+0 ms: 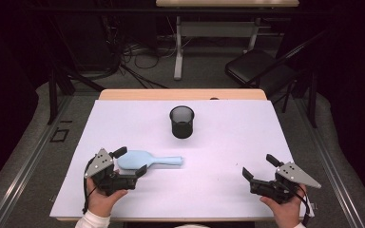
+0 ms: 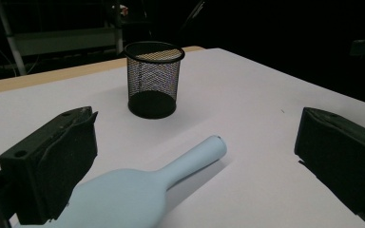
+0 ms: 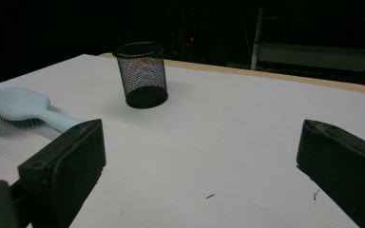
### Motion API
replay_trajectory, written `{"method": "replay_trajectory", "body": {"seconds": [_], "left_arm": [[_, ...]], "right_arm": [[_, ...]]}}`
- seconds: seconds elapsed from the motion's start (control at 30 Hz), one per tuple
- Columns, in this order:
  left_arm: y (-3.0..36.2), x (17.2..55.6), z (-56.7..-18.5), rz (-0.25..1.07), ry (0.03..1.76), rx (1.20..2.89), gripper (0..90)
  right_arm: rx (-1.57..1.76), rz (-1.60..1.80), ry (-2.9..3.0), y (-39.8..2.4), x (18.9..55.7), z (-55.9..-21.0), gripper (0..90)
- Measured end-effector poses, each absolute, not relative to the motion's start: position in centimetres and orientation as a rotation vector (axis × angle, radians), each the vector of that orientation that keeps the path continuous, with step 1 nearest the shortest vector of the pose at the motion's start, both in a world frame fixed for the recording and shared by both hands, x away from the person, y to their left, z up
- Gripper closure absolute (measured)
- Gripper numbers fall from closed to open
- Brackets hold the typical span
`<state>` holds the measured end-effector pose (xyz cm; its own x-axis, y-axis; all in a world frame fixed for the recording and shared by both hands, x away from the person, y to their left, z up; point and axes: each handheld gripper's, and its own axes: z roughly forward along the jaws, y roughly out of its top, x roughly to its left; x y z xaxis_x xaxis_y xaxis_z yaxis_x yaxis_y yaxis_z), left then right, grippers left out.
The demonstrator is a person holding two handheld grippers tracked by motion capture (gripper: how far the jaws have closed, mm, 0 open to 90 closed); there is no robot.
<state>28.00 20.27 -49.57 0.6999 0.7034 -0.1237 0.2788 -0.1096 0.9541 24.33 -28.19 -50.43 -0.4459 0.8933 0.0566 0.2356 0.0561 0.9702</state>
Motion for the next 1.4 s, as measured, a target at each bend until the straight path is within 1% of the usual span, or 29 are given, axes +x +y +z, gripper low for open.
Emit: {"method": "replay_trajectory", "body": {"seconds": [0.43,0.83,1.07,1.17,1.3,1.4], "left_arm": [[19.4,28.1,-49.5,0.417,0.788,1.718,0.5],[18.9,29.0,-49.2,0.404,0.864,1.724,1.7],[18.3,29.8,-48.8,0.402,0.907,1.728,9.4],[18.0,30.3,-48.7,0.403,0.930,1.731,15.1],[17.8,30.7,-48.6,0.394,0.947,1.734,16.6],[17.6,30.9,-48.5,0.400,0.958,1.737,21.0]], "right_arm": [[1.145,1.402,1.741,-28.2,23.9,-50.5,2.1],[1.165,1.393,1.744,-28.2,24.3,-50.8,4.0],[1.183,1.396,1.750,-28.3,24.5,-50.9,4.8],[1.181,1.396,1.749,-28.2,24.6,-51.0,5.2],[1.182,1.392,1.754,-28.2,24.7,-51.0,5.6],[1.179,1.394,1.755,-28.2,24.8,-51.0,5.9]]}}
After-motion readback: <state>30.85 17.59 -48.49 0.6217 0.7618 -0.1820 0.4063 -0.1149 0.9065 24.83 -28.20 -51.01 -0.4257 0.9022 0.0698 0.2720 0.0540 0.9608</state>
